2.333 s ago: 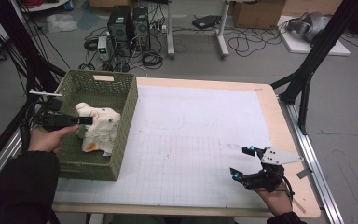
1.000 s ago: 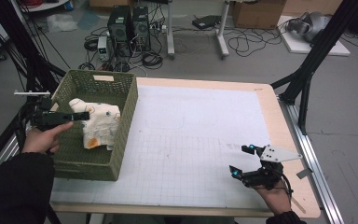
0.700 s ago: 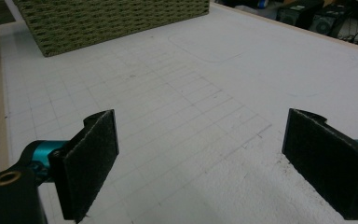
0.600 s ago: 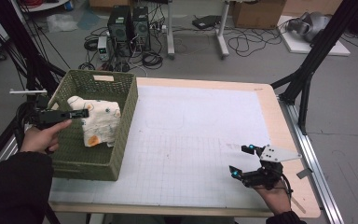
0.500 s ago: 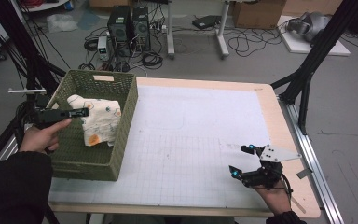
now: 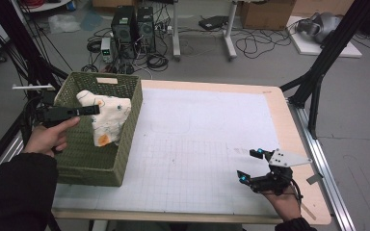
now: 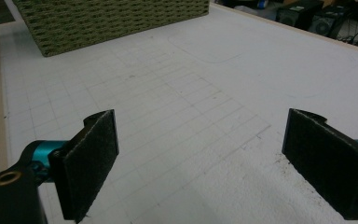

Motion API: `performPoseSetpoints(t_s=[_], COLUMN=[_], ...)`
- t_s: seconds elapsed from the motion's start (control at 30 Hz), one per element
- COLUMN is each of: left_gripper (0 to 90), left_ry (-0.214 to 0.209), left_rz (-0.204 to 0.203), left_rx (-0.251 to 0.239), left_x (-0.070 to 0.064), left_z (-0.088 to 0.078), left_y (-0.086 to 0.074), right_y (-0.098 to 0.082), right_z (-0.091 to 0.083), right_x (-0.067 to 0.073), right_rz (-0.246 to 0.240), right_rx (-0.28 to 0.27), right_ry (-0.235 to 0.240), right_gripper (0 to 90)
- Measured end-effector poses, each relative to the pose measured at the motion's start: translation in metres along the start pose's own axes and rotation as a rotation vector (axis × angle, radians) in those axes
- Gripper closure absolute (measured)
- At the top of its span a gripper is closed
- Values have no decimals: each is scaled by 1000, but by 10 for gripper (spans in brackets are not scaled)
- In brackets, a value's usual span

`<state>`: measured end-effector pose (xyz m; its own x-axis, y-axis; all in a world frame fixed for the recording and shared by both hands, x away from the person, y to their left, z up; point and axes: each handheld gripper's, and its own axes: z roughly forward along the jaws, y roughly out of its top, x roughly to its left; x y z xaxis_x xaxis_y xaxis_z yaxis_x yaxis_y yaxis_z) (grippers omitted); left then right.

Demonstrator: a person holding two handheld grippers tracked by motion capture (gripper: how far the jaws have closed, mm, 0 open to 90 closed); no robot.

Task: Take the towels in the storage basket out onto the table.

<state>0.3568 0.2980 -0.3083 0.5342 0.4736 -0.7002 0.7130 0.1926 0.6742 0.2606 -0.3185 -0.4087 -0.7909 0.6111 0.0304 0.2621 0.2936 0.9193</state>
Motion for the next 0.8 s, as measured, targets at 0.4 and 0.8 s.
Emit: performPoseSetpoints(t_s=[0.4,0.8], left_gripper=[847,847], left_ry=[-76,-168], left_rz=[36,60], left_rx=[43,96], left_x=[-24,-45], left_z=[36,85], left_y=[6,-1], right_y=[1,1], right_z=[0,0], right_x=[1,2], right_rz=[-3,-4], right_rx=[-5,0], right_ry=[1,6], right_gripper=[98,98])
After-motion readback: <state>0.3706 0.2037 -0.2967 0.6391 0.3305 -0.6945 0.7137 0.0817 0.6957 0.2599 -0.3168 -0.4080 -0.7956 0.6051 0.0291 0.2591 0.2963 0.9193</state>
